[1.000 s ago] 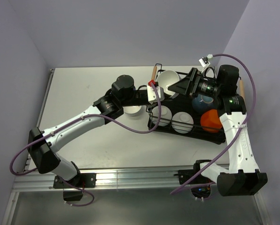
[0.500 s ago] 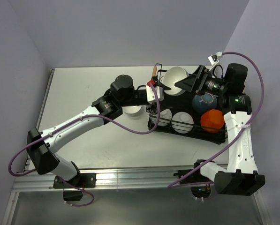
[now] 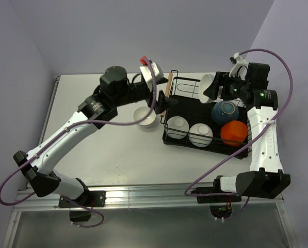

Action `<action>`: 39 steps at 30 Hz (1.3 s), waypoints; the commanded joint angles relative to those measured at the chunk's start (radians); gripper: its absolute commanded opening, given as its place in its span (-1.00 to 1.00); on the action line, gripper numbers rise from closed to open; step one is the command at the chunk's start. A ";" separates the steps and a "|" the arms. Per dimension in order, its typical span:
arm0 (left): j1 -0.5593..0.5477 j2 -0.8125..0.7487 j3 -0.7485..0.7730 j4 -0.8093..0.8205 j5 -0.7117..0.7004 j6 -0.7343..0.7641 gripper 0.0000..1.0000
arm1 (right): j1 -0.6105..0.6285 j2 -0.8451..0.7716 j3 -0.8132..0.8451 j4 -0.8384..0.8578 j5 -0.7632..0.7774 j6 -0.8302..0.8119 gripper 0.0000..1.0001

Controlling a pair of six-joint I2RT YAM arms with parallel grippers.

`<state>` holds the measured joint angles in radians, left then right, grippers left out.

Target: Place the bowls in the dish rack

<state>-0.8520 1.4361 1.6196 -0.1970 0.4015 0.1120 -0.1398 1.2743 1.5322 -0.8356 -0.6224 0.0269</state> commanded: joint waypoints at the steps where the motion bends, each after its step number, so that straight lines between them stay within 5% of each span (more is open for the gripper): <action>1: 0.112 -0.005 0.071 -0.134 0.025 -0.269 0.85 | 0.026 0.011 0.066 -0.007 0.231 -0.182 -1.00; 8: 0.309 -0.045 0.000 -0.097 0.018 -0.478 0.88 | 0.135 0.059 0.006 0.039 0.444 -0.278 -1.00; 19: 0.398 -0.120 -0.096 -0.110 -0.059 -0.459 0.90 | 0.308 0.172 -0.096 0.166 0.750 -0.381 -1.00; 31: 0.415 -0.137 -0.119 -0.079 -0.035 -0.434 0.89 | 0.325 0.209 -0.187 0.289 0.757 -0.676 -1.00; 39: 0.421 -0.149 -0.142 -0.059 -0.041 -0.430 0.90 | 0.330 0.293 -0.096 0.289 0.713 -0.624 -1.00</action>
<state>-0.4377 1.3231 1.4899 -0.3054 0.3607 -0.3286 0.1810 1.5688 1.3727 -0.6342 0.1001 -0.5926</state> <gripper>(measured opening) 0.949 0.797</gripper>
